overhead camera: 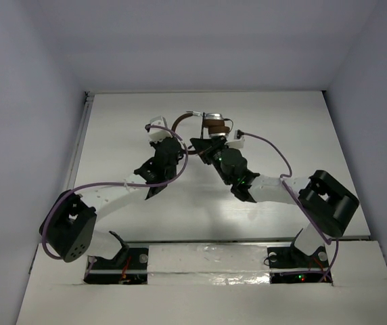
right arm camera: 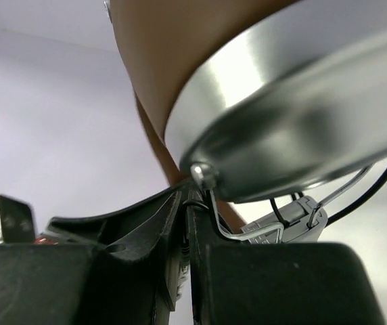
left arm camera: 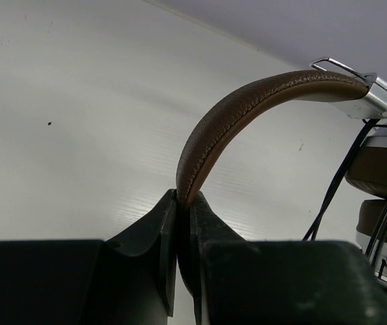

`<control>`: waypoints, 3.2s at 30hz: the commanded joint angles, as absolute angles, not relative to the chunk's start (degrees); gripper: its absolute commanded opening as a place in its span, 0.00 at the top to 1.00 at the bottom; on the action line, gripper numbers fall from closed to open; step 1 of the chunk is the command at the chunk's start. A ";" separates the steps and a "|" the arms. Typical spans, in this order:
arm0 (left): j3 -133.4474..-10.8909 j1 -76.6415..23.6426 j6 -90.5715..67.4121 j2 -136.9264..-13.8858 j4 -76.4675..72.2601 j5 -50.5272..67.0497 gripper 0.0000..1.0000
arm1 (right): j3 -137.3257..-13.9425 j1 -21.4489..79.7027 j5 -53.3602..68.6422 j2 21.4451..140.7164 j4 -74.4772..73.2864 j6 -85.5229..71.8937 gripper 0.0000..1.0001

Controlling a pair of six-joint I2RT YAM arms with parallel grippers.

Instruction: Wrap the headphones

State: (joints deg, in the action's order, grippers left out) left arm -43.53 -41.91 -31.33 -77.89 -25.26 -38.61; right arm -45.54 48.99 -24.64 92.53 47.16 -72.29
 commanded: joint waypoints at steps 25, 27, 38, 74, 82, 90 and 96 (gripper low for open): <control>-53.43 -44.65 -29.79 -79.71 -19.87 -36.56 1.00 | -59.50 51.15 -44.21 101.69 36.56 -68.12 0.87; -54.22 -44.65 -29.97 -80.41 -19.43 -36.13 1.00 | -60.11 51.86 -44.64 102.92 36.56 -66.63 0.87; -59.15 -43.60 -28.48 -84.02 -17.75 -36.12 1.00 | -57.58 53.96 -41.23 101.61 37.18 -61.09 0.69; -65.03 -35.33 -30.94 -97.46 -19.51 -22.50 1.00 | -43.25 53.96 -40.26 66.90 19.24 -47.74 0.59; -72.24 -34.80 -30.50 -107.57 -19.95 -22.24 1.00 | -40.78 53.96 -33.76 54.24 14.95 -39.73 0.62; -76.20 -34.28 -30.41 -113.73 -19.34 -21.80 1.00 | -39.02 53.96 -33.31 50.28 12.83 -38.58 0.62; -73.66 -33.75 -30.76 -113.12 -19.78 -20.66 0.92 | -39.37 53.96 -34.19 48.87 11.26 -37.18 0.62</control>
